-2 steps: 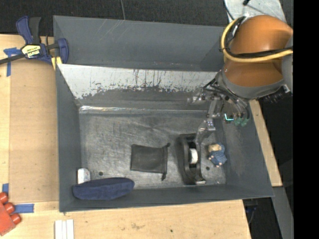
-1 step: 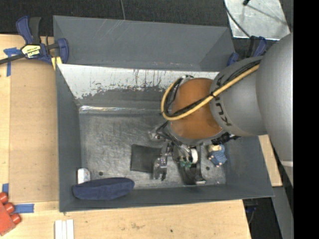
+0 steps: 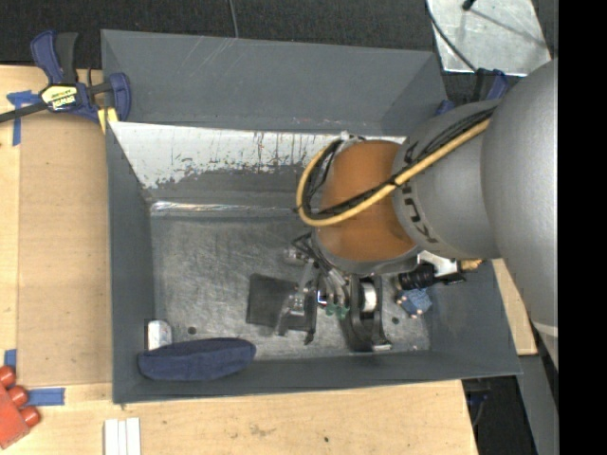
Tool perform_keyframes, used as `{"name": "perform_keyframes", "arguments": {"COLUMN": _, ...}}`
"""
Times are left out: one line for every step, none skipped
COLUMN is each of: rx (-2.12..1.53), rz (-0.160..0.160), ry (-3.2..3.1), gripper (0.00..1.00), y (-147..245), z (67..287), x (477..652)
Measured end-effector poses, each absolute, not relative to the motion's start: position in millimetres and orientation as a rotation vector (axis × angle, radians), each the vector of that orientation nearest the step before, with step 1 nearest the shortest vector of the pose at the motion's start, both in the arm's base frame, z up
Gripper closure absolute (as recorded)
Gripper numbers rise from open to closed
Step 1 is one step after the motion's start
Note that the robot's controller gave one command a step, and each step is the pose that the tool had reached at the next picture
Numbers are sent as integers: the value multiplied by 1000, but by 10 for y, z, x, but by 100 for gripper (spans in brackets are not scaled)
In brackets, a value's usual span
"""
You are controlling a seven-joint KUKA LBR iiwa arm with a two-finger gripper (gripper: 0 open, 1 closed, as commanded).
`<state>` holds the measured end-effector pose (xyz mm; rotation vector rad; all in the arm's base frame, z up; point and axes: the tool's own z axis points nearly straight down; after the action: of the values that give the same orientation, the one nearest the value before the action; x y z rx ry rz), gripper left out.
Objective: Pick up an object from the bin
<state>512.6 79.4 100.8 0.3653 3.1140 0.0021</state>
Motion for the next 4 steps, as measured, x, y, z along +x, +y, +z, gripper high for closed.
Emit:
{"name": "perform_keyframes", "arguments": {"rx": 742, "rz": 3, "ry": 3045, "gripper": 0, "y": 945, "z": 1094, "x": 5092}}
{"name": "perform_keyframes", "arguments": {"rx": 1029, "rz": 5, "ry": 2969, "gripper": 0, "y": 871, "z": 728, "x": 5217}}
{"name": "perform_keyframes", "arguments": {"rx": 1022, "rz": 4, "ry": 2967, "gripper": 0, "y": 876, "z": 746, "x": 5226}}
{"name": "perform_keyframes", "arguments": {"rx": 1020, "rz": 9, "ry": 2950, "gripper": 100, "y": 858, "z": 783, "x": 5276}}
